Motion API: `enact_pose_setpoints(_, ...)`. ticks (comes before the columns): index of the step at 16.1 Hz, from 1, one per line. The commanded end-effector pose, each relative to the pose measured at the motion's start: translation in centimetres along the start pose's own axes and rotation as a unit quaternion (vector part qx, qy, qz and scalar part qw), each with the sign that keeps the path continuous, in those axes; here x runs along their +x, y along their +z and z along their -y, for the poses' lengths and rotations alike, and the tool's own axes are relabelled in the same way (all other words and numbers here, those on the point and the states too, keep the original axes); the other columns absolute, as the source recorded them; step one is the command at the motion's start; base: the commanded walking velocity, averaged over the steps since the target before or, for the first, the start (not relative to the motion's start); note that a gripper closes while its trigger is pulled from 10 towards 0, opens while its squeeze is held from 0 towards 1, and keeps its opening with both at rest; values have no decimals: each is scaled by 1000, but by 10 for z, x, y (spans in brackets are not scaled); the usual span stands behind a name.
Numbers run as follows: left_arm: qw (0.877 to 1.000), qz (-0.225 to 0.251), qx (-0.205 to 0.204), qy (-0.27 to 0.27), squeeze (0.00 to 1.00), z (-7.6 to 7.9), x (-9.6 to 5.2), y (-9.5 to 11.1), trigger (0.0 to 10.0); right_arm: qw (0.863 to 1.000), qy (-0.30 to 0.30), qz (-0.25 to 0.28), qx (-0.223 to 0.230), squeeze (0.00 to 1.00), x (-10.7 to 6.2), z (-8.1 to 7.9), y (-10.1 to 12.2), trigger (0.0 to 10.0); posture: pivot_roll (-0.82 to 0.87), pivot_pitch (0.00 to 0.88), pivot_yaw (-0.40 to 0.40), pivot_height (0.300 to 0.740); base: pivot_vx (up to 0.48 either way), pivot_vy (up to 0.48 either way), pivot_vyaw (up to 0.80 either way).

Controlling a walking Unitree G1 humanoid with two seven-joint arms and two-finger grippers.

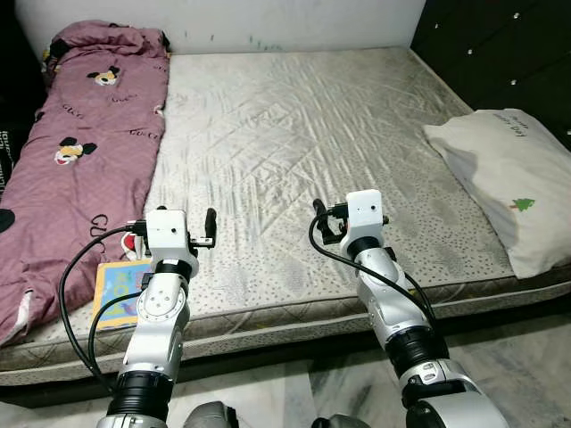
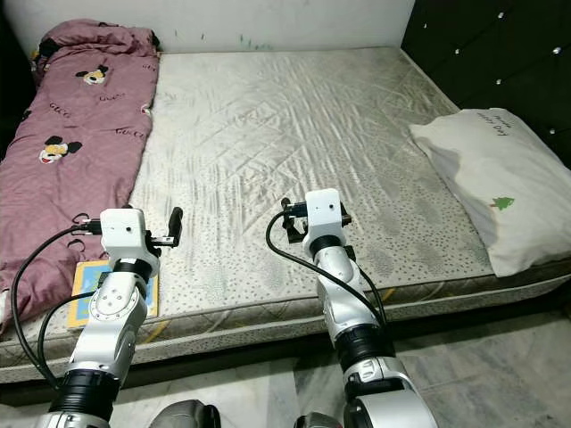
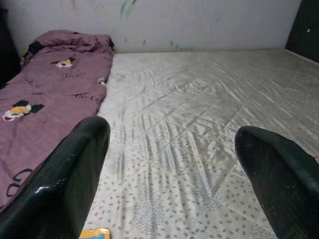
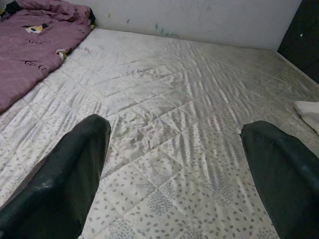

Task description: Clean up the room

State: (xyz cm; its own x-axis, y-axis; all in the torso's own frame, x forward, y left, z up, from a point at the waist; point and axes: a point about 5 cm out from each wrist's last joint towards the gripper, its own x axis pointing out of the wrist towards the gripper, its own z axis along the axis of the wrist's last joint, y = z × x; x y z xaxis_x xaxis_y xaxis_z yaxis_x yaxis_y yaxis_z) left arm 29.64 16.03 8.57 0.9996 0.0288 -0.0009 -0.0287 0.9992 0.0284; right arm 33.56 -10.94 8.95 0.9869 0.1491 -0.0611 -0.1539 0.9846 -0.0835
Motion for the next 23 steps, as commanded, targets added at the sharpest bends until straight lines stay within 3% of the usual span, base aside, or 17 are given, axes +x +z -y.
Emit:
enact_pose_setpoints(1, 1000, 3, 3, -5, 0, 0, 1, 2, 10000, 1000, 1, -1, 0, 0, 1, 1, 1, 10000, 118, 0, -32, 740, 0, 0, 494)
enact_pose_setpoints(15, 1000, 8, -11, -28, 0, 3, 0, 4, 10000, 1000, -3, -3, 7, 0, 1, 1, 0, 10000, 116, 0, -30, 740, 226, 0, 0)
enact_pose_setpoints(23, 1000, 7, -8, -25, 0, 2, 0, 3, 10000, 1000, -2, -3, 7, 0, 1, 1, 0, 10000, 117, 0, -28, 740, 0, 0, 0)
